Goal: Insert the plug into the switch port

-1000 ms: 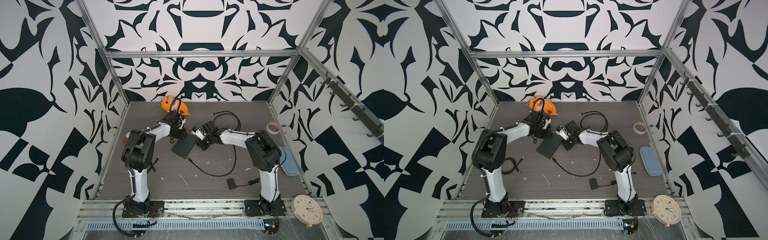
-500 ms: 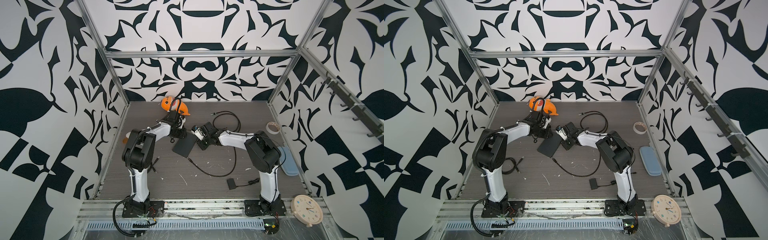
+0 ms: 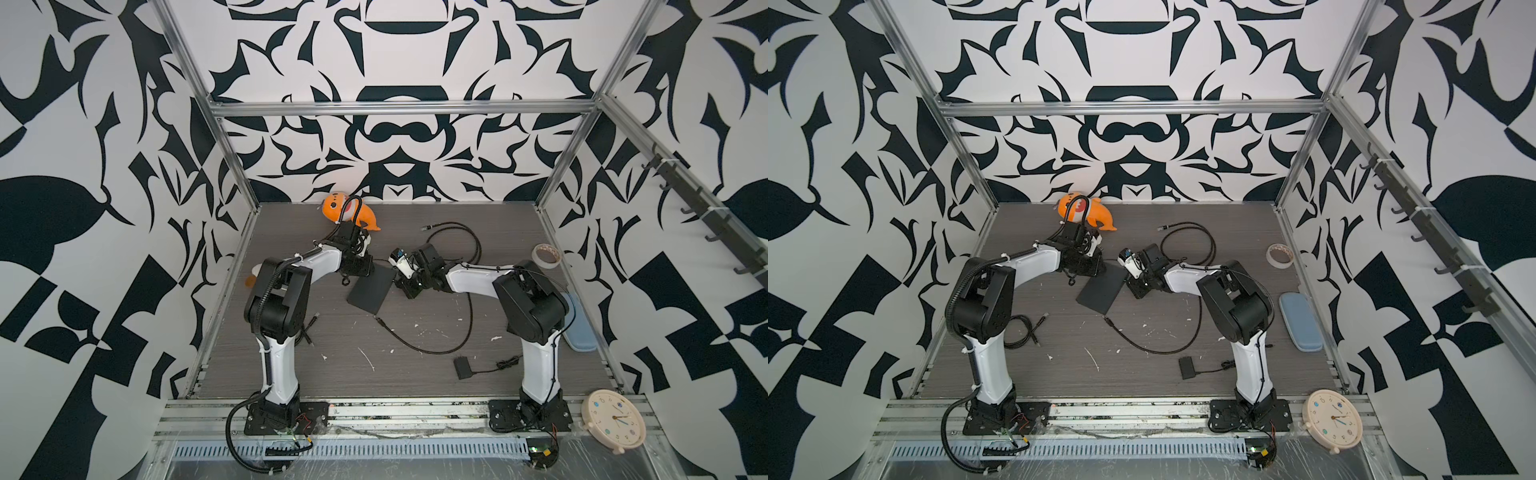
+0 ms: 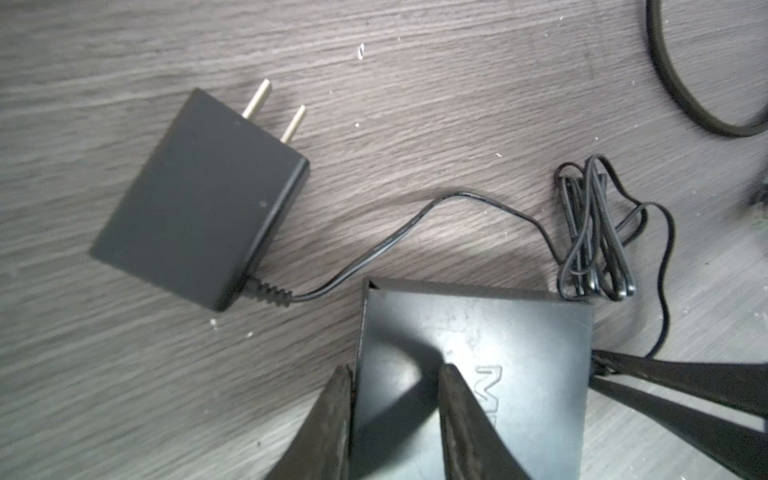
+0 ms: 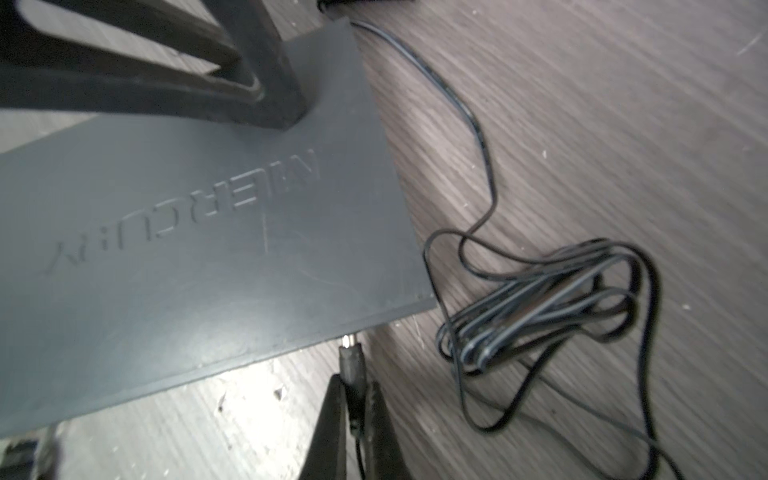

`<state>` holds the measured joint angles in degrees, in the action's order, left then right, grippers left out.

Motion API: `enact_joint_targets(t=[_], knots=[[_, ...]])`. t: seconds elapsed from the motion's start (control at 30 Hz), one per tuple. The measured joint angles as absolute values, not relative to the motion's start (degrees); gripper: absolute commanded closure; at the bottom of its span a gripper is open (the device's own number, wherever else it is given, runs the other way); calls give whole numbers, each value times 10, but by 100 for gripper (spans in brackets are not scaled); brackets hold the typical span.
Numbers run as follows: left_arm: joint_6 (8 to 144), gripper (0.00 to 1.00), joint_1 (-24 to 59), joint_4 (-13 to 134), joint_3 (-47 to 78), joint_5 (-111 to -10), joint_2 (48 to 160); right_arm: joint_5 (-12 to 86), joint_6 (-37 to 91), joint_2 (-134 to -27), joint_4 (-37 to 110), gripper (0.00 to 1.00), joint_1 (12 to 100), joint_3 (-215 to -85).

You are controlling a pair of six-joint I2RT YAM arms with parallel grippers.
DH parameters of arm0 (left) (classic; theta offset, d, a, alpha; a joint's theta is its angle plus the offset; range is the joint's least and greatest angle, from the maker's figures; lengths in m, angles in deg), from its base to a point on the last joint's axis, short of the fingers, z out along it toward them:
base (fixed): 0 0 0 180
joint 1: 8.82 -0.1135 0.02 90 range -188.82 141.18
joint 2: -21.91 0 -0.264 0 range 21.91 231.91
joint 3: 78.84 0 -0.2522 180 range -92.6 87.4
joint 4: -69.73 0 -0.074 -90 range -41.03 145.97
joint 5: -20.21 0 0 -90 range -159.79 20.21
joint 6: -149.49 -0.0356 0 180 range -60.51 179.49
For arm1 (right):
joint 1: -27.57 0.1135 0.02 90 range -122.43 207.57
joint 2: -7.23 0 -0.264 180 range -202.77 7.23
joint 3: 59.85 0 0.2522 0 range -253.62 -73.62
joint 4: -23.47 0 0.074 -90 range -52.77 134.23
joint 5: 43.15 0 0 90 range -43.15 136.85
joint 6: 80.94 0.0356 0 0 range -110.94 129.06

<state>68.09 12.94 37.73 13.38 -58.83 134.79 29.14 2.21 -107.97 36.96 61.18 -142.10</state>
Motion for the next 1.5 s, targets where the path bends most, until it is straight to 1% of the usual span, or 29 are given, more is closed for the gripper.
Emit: enact_joint_targets(t=[0.2,0.47,0.6,0.87,1.1,1.27,1.5], knots=[[697,62,130,359,126,-586,1348,245,15,-1080,380,94,590,-1421],[721,50,131,319,112,-602,1348,196,14,-1090,401,94,575,-1432],[726,48,131,299,99,-612,1349,188,17,-1091,399,94,573,-1432],[717,47,131,286,40,-623,1391,194,43,-1096,383,92,573,-1432],[708,49,130,293,9,-614,1416,206,63,-1104,374,92,579,-1440],[674,51,129,294,10,-572,1421,220,74,-1107,355,92,590,-1441],[624,55,113,295,16,-540,1421,249,111,-1108,317,92,606,-1430]])
